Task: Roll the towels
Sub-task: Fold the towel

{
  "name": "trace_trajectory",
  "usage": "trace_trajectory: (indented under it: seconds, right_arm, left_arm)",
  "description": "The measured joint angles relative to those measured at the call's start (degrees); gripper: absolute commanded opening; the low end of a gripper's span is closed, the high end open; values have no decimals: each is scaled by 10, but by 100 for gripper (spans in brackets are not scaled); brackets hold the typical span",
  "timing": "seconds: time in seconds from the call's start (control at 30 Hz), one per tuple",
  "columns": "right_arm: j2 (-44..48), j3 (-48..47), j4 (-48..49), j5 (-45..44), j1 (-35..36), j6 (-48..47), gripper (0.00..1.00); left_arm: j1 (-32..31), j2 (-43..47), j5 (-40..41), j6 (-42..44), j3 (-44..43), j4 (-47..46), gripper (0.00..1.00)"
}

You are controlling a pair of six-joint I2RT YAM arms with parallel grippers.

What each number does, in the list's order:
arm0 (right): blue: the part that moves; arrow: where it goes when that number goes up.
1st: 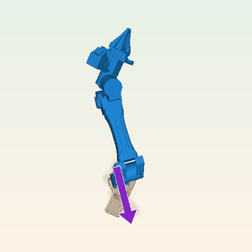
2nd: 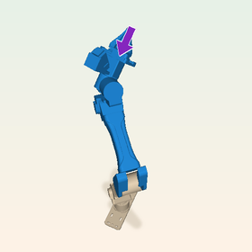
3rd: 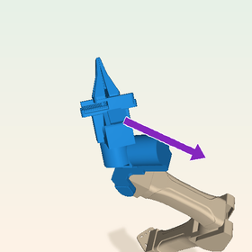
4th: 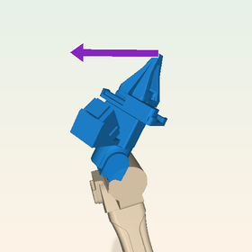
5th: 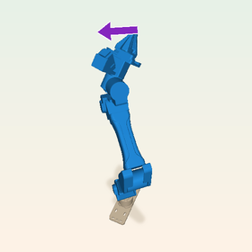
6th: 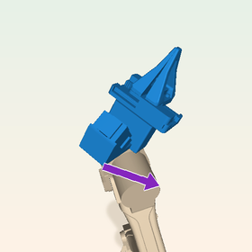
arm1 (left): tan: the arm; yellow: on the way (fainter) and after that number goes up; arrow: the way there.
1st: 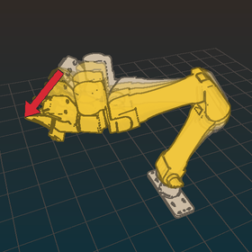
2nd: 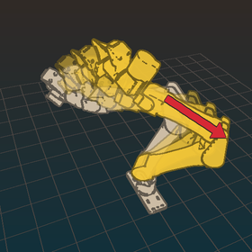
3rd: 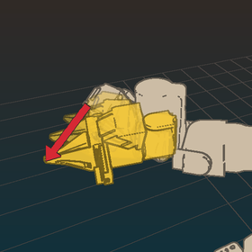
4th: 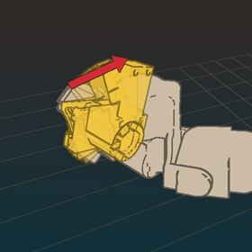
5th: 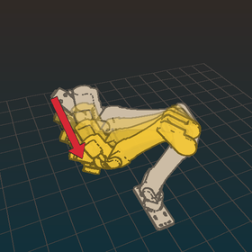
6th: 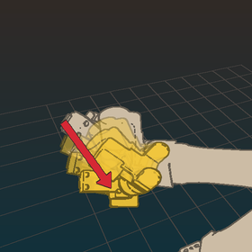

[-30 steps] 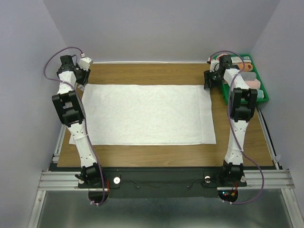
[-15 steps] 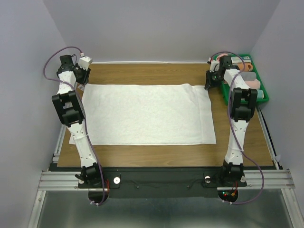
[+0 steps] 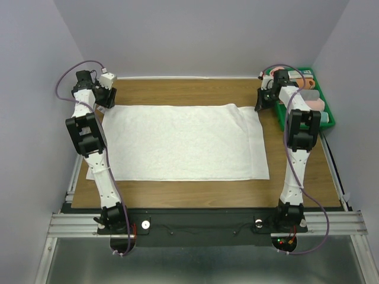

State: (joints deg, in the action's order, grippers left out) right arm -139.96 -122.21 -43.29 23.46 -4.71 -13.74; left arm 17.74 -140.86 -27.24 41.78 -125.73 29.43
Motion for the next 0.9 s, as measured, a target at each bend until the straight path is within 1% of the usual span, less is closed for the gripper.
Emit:
trace_trajectory:
  seconds: [0.1,0.13,0.2,0.23,0.3,0.33,0.4,0.43,0.5,0.53,0.57,0.9]
  right_arm:
    - [0,0,0,4,0,-2,1]
    - [0,0,0,5,0,-2,1]
    - [0,0,0,6,0,-4,1]
    - [0,0,0,6,0,-5,1]
    - [0,-1,-1,6,0,-8,1]
    - [0,-3,-3,5,0,-10,1]
    - [0,-12,-5,5,0,-12,1]
    - [0,-19,-7,4,0,-13,1]
    - [0,-30,-10,3,0,-15,1]
    - [0,-37,-11,3,0,-15,1]
    - [0,-42,-11,3,-1,-15,1]
    - [0,-62,-12,0,-2,-16,0]
  left_arm:
    - [0,-8,7,2,0,5,62]
    - [0,-10,9,3,0,6,56]
    - [1,-14,11,6,0,9,48]
    - [2,-15,11,7,0,11,42]
    - [3,-15,11,9,0,16,37]
    - [4,-15,11,10,0,17,33]
    - [5,-15,10,10,-1,17,27]
    - [6,-15,9,11,-2,17,19]
    - [7,-15,7,12,-3,17,11]
    - [7,-15,6,13,-4,17,4]
    - [8,-15,5,13,-4,17,1]
    - [20,-15,-23,11,-9,16,0]
